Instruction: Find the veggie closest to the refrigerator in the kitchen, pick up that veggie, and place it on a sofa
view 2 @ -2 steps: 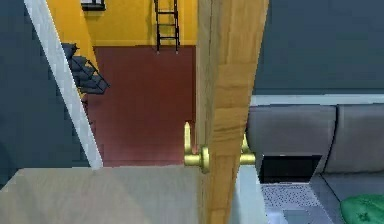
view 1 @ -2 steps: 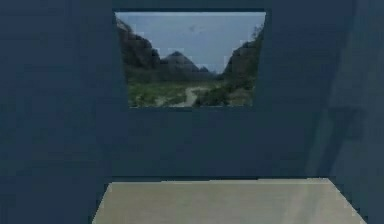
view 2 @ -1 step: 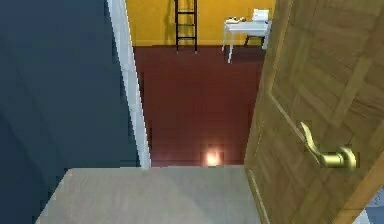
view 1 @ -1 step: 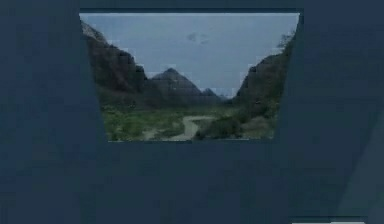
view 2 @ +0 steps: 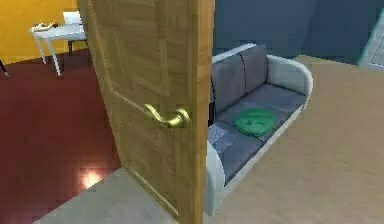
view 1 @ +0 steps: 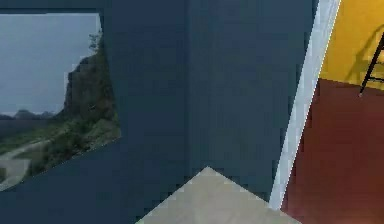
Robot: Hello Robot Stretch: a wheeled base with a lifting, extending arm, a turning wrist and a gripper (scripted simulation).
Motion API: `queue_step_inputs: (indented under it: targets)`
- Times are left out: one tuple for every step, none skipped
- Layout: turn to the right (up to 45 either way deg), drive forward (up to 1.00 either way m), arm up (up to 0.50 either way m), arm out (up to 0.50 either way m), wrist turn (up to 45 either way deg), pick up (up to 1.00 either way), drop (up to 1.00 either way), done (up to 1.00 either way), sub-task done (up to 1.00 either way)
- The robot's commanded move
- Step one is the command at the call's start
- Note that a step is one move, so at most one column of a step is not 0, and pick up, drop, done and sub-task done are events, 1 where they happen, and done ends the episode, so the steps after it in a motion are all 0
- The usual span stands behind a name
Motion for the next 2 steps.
queue_step_inputs:
  targets:
    - [45.0,0.0,0.0,0.0,0.0,0.0,0.0,0.0,0.0]
    - [3.0,0.0,0.0,0.0,0.0,0.0,0.0,0.0,0.0]
